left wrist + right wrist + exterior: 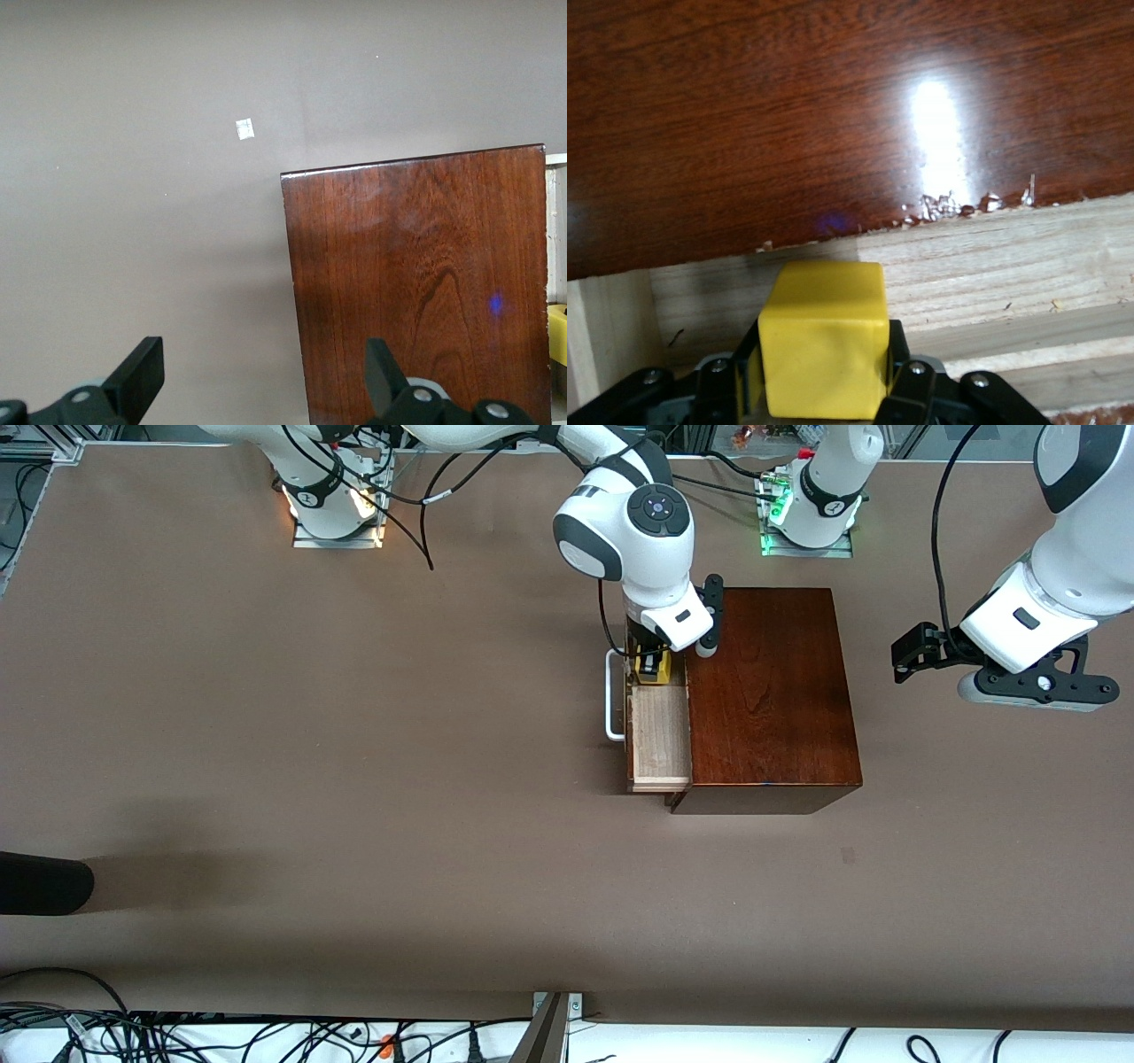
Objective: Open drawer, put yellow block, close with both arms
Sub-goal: 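Lower the cube into the drawer and open the right gripper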
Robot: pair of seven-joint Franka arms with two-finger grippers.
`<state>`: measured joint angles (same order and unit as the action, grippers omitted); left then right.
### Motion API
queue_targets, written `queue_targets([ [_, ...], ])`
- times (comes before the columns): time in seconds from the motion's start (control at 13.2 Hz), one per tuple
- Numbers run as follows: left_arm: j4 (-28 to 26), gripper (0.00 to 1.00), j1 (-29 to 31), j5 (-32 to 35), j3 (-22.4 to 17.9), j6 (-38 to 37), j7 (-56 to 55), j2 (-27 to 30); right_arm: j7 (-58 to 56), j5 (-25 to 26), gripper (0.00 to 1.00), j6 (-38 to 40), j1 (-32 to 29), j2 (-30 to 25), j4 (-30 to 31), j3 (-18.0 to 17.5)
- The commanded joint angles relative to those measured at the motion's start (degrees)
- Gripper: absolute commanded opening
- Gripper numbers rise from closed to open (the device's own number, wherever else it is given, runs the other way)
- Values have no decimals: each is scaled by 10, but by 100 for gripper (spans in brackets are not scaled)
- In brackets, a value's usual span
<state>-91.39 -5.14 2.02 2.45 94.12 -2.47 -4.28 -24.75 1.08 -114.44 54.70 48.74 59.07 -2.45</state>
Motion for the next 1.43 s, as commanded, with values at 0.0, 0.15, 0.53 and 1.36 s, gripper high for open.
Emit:
queue_targets([
  [0.0, -5, 100, 0, 8, 2, 0, 5, 8, -2, 11, 45, 0, 0, 18, -25, -1],
  [0.15, -4, 100, 0, 8, 2, 0, 4, 8, -1, 11, 58, -1, 0, 21, -24, -1],
  [0.53, -4, 100, 0, 8, 2, 0, 5, 8, 1, 3, 100, 12, -1, 10, -26, 8],
  [1.36, -3, 100, -3, 5, 5, -17, 11, 2, 12, -33, 100, 150, -154, -147, -26, 42],
])
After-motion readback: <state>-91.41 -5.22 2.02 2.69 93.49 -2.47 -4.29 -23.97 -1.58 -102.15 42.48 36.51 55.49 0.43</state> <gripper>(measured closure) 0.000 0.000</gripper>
